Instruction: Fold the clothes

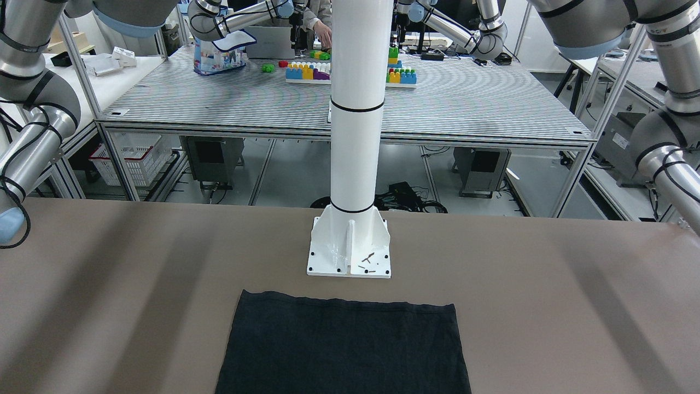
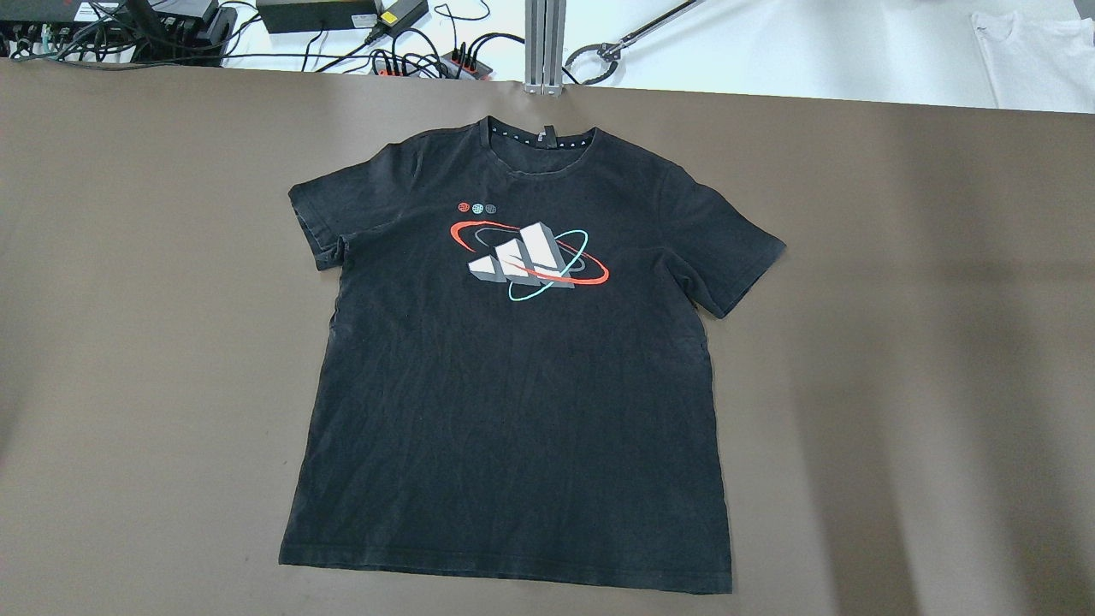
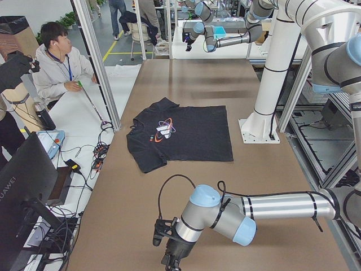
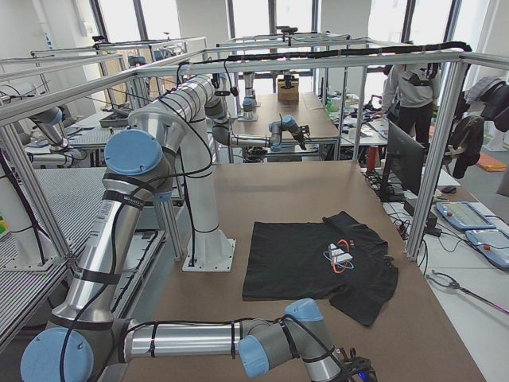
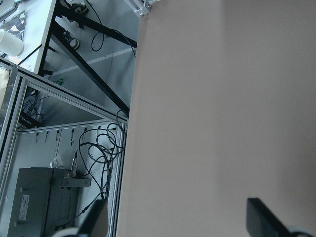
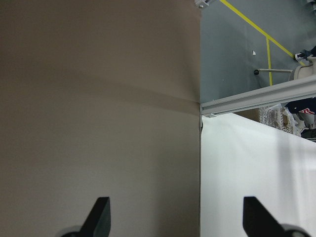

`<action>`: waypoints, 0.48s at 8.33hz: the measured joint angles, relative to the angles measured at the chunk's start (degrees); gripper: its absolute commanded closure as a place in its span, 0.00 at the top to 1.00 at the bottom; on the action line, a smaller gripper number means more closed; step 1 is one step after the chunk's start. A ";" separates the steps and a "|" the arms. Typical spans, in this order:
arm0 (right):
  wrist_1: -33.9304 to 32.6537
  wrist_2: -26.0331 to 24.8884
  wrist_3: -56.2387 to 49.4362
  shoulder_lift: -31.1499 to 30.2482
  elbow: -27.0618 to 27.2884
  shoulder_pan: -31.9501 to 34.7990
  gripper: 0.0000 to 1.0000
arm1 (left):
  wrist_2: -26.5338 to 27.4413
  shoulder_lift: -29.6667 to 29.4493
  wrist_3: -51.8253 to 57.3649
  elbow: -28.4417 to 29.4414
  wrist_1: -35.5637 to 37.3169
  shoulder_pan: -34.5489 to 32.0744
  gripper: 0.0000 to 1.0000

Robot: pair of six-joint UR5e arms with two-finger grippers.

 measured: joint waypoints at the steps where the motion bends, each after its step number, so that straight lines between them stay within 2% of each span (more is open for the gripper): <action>1: 0.00 0.73 0.00 0.00 0.02 0.00 0.94 | -0.24 0.00 0.00 -0.02 -0.03 -0.01 1.00; 4: 0.00 1.86 0.00 0.08 0.08 0.00 0.94 | -0.53 0.19 0.15 0.10 -0.26 -0.02 1.00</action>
